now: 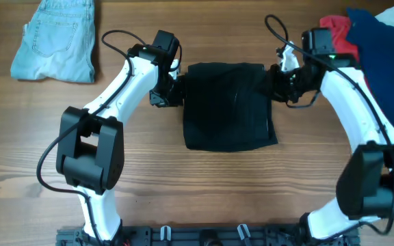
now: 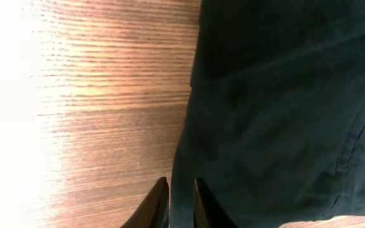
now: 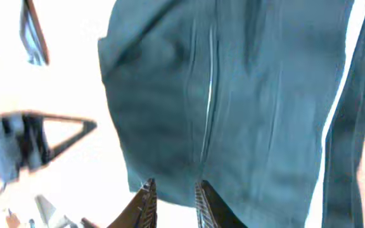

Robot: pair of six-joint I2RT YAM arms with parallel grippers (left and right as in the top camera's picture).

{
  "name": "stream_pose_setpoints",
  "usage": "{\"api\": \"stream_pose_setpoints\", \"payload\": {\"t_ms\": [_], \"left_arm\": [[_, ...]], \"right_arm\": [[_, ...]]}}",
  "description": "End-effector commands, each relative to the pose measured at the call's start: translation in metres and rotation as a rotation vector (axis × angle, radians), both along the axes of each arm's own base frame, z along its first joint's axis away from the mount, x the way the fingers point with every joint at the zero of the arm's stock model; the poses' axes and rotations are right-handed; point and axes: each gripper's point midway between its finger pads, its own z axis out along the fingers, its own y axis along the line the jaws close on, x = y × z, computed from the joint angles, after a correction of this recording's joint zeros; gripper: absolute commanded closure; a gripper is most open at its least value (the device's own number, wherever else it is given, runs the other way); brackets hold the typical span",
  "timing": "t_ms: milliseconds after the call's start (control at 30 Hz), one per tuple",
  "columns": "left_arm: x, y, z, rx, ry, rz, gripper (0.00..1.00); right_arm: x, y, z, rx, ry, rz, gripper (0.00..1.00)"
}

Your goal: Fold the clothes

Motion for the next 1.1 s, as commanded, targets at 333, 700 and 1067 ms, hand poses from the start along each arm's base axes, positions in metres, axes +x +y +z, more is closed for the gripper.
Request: {"api": "stream_pose_setpoints", "payload": {"t_ms": [333, 700, 1067], "left_arm": [[-0.001, -0.001, -0.006, -0.005, 0.010, -0.009, 0.80], [0.007, -0.004, -0.005, -0.017, -0.023, -0.008, 0.50], [0.006, -0.003, -0.005, -0.016, -0.019, -0.008, 0.46]], "right_arm": [[-0.086, -0.036, -0.129, -0.227, 0.335, -0.192, 0.86], [0.013, 0.002, 0.015, 0.038, -0.157, -0.120, 0.66], [0.064, 0.092, -0.064, 0.273, -0.176, 0.005, 0.54]]}}
